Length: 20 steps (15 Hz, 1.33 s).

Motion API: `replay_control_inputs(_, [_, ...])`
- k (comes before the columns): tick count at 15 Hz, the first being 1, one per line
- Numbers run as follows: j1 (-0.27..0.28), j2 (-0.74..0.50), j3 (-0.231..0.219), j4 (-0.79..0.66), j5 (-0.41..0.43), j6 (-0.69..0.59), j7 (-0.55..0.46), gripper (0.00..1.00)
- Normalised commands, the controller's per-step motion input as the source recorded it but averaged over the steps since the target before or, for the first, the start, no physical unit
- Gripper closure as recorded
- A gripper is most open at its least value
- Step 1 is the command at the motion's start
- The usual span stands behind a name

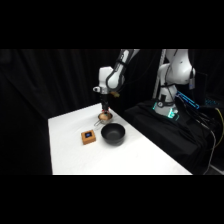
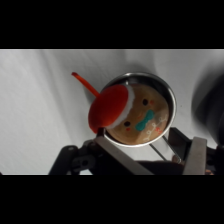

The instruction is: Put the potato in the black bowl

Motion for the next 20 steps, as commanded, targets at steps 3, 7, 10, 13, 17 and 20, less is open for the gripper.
replay_control_inputs(3, [-0.055,0.09,0.028,0.02,0.020,0.14,-0.15,0.00])
replay_control_inputs(7, [-0.031,-0.04,-0.007,-0.07,-0.040,0.07,-0.12,0.00])
replay_control_inputs(10, [0.032,-0.08,-0.035,-0.14,-0.106,0.00,-0.05,0.00])
replay_control_inputs(13, [-0.123,-0.13,0.112,-0.19,-0.422,0.03,0.24,0.00])
replay_control_inputs(17, [-0.024,-0.20,0.049,-0.16,-0.393,-0.03,0.29,0.35])
replay_control_inputs(20, [0.001,-0.07,0.102,0.04,-0.197,-0.06,0.24,0.60])
